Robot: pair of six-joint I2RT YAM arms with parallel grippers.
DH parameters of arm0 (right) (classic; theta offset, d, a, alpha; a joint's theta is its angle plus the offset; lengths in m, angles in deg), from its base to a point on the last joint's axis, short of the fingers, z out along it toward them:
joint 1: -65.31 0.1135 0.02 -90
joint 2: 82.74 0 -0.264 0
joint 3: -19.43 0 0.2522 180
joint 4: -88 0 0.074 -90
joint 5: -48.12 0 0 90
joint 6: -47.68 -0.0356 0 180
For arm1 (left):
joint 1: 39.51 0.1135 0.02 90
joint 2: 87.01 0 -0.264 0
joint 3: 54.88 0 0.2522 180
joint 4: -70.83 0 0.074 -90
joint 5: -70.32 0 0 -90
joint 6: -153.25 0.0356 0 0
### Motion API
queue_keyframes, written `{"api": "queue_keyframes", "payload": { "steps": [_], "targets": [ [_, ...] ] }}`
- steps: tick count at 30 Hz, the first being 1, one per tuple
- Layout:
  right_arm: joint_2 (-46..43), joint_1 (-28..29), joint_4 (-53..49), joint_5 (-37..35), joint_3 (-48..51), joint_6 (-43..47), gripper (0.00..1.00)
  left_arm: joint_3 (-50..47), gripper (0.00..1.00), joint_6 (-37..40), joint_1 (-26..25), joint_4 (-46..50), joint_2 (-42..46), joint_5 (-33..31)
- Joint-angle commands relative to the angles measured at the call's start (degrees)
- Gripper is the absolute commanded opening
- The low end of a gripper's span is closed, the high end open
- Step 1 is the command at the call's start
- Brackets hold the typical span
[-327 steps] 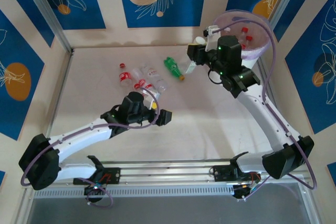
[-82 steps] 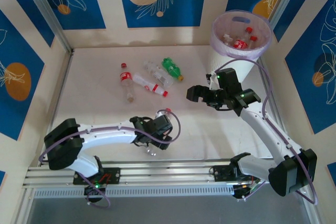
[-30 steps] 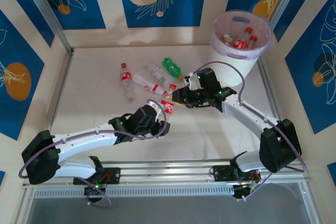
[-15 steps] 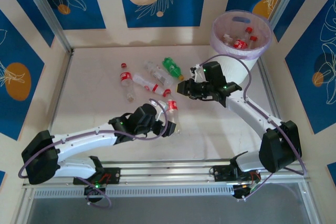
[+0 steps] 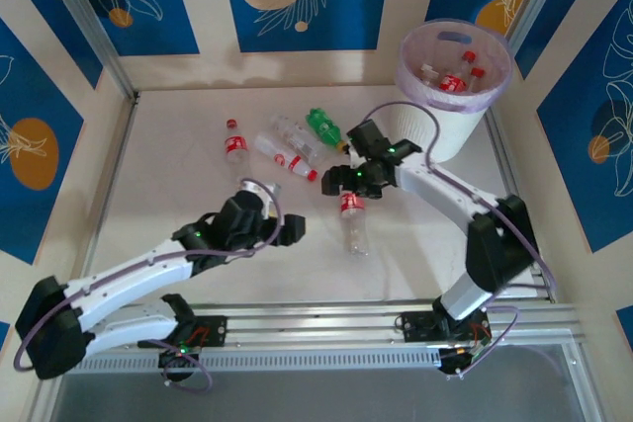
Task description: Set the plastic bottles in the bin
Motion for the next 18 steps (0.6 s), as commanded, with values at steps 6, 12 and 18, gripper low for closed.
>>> {"api": "queue_keyframes", "payload": {
  "steps": [6,12,18],
  "targets": [
    [13.11,2.42,-9.75,-13.39,-6.82,1.97,0.92,-2.52,0.91,-2.96,3.18,5.48,5.45,1.36],
    [15.25,3.14,-10.69,-16.12,-6.33,1.98,0.92,-3.02,0.91,-2.69,3.67,3.83,4.11,1.88],
    [12.35,2.91,-12.32,-17.96,-4.15,2.63,0.93,-3.10,0.91,-2.43,3.87,2.08,2.60,2.85]
  ]
}}
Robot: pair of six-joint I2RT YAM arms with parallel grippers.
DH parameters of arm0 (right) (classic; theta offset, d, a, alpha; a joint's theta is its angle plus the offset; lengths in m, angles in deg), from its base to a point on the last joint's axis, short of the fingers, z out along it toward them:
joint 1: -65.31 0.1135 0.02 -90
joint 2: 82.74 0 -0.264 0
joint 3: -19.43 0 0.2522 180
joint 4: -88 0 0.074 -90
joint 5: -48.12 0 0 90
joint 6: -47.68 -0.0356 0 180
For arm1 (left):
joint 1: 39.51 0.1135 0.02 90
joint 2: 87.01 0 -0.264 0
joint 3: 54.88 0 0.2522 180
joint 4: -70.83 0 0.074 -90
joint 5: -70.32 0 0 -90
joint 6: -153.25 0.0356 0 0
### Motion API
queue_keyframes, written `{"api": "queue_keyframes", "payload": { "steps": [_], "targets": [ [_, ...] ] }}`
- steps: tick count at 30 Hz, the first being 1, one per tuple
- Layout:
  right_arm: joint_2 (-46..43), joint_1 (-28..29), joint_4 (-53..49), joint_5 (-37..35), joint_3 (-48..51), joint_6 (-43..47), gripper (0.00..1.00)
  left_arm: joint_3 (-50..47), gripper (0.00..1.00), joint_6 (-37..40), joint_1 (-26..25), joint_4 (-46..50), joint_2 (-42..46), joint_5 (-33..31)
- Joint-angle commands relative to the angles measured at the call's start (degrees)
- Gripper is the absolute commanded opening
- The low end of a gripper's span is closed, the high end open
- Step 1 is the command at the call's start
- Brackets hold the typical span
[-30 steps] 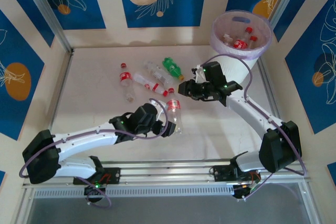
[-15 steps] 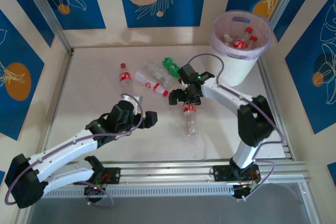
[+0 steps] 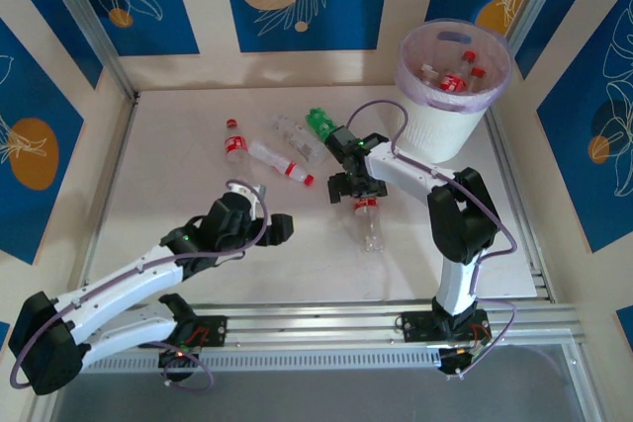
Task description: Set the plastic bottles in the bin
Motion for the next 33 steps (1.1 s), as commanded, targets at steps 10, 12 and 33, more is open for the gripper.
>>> {"api": "queue_keyframes", "payload": {
  "steps": [10,12,33],
  "targets": [
    [-2.00,-0.66,0.84,4.08,7.81,0.37,0.80,-0.80,0.91,-0.39,0.91,-2.01,-1.44,1.50],
    [-2.08,-0.75,1.32,4.20,7.30,0.74,0.75,-0.93,0.91,-0.39,0.96,-2.28,-1.55,1.41],
    [-32.95,-14.54,17.13,10.78,-15.59,21.57,0.49,6.26,0.92,-1.69,5.63,-3.77,-11.85,2.71]
  ]
}}
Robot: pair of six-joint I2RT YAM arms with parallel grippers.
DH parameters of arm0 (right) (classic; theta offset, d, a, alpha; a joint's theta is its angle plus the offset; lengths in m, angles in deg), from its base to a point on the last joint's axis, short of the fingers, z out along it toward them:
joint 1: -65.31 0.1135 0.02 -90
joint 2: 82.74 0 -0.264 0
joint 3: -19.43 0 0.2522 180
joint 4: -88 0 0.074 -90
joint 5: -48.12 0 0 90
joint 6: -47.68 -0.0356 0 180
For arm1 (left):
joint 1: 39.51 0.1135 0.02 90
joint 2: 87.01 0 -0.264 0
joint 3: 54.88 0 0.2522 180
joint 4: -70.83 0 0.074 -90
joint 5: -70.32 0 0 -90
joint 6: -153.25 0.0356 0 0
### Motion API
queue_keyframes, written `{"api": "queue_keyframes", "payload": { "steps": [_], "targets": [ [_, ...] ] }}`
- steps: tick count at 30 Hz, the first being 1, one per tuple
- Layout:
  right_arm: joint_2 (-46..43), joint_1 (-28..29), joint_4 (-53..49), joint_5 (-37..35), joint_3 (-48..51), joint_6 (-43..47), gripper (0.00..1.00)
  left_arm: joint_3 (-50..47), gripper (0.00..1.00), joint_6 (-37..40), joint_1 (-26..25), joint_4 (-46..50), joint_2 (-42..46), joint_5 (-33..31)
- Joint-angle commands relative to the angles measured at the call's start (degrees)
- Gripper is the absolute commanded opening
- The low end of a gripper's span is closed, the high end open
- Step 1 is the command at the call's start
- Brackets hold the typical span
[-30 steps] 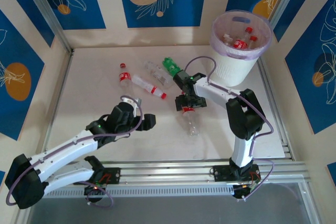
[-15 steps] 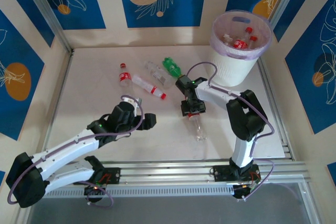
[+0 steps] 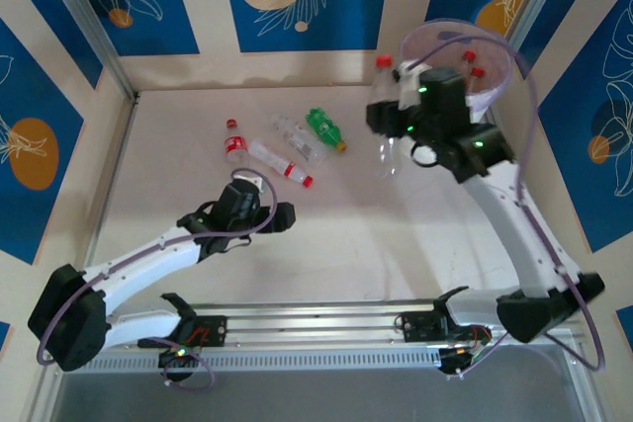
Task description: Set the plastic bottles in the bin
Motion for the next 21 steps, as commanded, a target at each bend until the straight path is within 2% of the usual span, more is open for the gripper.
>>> {"api": "queue_keyframes", "payload": {
  "steps": [1,9,12,16,21],
  "targets": [
    [0.43,-5.03,8.66,2.03,-3.64,5.56,0.49,2.67,0.92,-0.77,0.78,-0.86,-0.82,1.59],
    [8.52,-16.74,29.47,1.42,-8.25,7.44,0.47,0.92,0.92,-3.01,0.81,-0.73,2.46,0.89],
    [14.11,-19.78,32.31,0.29,-11.25,7.78,0.47,-0.07,0.92,-3.71,0.90,0.96,5.38,-1.12],
    [20.91,-20.88,34.78,-2.62,-14.63,11.59,0.48,-0.82,0.92,-3.96,1.38,3.42,8.71,-2.91],
    [26.66,-22.58,30.70,-1.71,-17.48,10.60,0.47,-1.08,0.92,-4.11,1.84,4.53,10.48,-3.67]
  ]
}}
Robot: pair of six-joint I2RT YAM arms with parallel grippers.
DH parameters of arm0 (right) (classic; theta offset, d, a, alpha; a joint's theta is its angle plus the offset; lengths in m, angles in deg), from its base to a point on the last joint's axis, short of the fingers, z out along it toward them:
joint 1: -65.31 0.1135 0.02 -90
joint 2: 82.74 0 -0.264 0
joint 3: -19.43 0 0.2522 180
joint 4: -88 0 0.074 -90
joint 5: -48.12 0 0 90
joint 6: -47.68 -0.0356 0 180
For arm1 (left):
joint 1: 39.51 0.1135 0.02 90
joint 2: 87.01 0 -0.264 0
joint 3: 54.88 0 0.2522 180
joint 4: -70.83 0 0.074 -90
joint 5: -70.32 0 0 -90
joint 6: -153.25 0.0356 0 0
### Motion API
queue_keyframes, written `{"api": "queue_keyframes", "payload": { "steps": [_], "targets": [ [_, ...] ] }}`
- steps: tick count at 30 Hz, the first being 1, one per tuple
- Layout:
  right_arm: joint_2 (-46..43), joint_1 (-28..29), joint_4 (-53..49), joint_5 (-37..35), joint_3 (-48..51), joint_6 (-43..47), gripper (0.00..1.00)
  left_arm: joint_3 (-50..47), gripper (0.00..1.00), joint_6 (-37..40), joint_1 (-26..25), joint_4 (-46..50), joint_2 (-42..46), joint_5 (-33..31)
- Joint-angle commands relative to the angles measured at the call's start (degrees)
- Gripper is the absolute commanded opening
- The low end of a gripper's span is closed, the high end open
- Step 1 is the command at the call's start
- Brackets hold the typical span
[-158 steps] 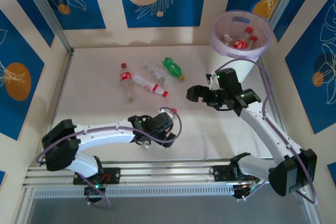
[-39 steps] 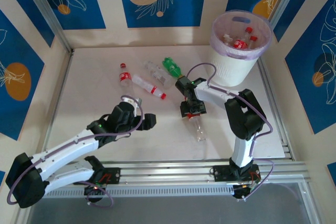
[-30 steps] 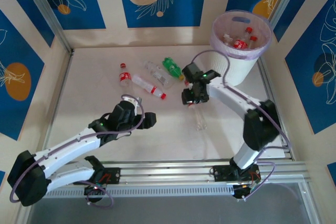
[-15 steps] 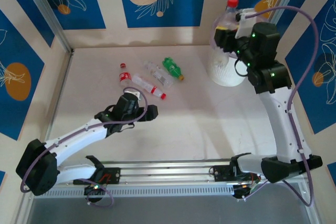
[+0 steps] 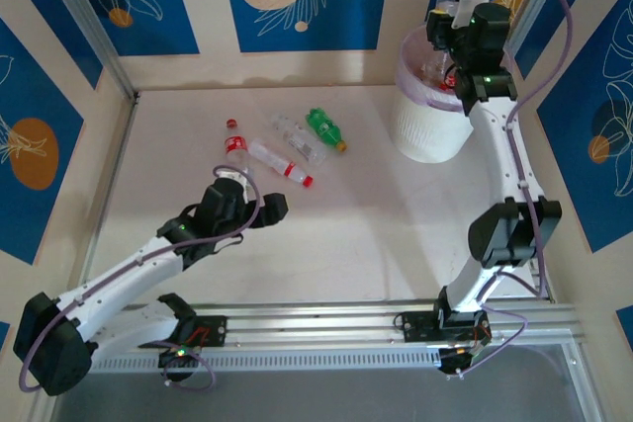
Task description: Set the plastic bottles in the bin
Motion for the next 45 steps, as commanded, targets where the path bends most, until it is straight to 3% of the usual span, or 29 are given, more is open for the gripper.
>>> {"api": "queue_keyframes", "payload": {
  "steps": [1,12,21,25,35,45],
  "targets": [
    [1.52,-0.80,-0.51,-0.53,-2.37,0.48,0.48,-1.02,0.92,-0.94,0.98,2.15,0.93,-1.78],
    [4.32,-1.42,-2.54,0.02,6.68,-2.65,0.54,2.02,0.92,2.02,2.87,3.15,-3.04,-0.55],
    [3.88,-1.67,-6.69,-0.15,6.72,-2.40,0.87,8.65,0.95,8.50,10.72,5.61,-9.71,1.80],
    [2.77,-1.67,-11.60,-0.49,2.59,-1.70,0.96,13.13,1.00,11.28,14.63,6.84,-14.80,1.82],
    [-7.82,0.44,-20.93,-0.77,1.36,-0.98,0.99,24.45,1.00,13.13,19.97,8.61,-31.84,-3.03],
    [-26.47,6.04,-28.24,7.20,14.58,-8.63,0.99,28.35,0.99,13.07,20.24,8.55,-41.99,-7.22]
  ]
}}
